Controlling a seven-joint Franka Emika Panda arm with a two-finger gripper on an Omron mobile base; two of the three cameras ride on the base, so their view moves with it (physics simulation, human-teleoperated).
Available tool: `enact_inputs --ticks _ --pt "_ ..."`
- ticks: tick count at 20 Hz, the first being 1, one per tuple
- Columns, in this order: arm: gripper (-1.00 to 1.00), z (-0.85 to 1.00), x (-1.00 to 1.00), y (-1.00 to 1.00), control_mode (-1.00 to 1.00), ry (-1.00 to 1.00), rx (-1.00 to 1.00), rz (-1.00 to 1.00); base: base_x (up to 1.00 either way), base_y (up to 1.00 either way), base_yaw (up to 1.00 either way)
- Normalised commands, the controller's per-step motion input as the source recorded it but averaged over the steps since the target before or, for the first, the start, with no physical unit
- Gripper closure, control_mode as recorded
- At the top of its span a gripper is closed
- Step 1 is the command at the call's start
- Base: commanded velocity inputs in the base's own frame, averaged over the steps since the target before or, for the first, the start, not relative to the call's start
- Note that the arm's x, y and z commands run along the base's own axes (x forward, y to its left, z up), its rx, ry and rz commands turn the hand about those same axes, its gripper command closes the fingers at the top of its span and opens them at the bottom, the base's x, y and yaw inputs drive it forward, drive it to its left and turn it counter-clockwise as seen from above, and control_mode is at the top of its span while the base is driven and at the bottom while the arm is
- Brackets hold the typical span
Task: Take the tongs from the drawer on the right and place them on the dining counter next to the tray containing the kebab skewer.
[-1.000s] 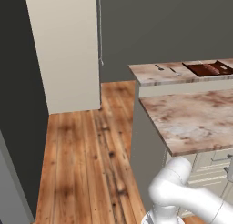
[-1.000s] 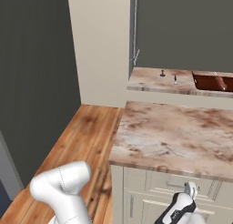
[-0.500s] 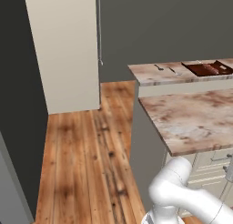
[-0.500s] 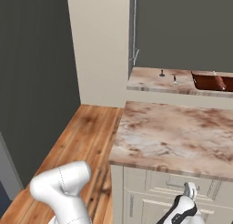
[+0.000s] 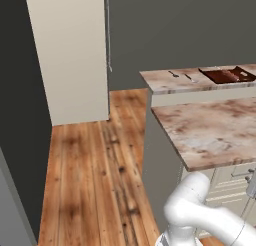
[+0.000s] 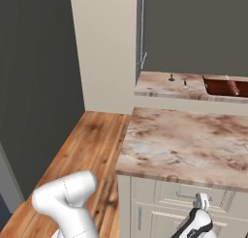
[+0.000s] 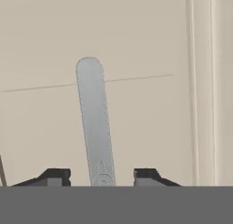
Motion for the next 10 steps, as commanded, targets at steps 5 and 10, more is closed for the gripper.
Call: enact_inputs --ticks 5,10 --pt "1.00 -0.08 0.35 0.00 -1.00 0.00 0.03 -0.01 0.00 0.00 0.00" --pt "1.00 -0.03 0.06 0.00 -1.00 0.00 0.00 -0.01 0.00 0.00 0.00"
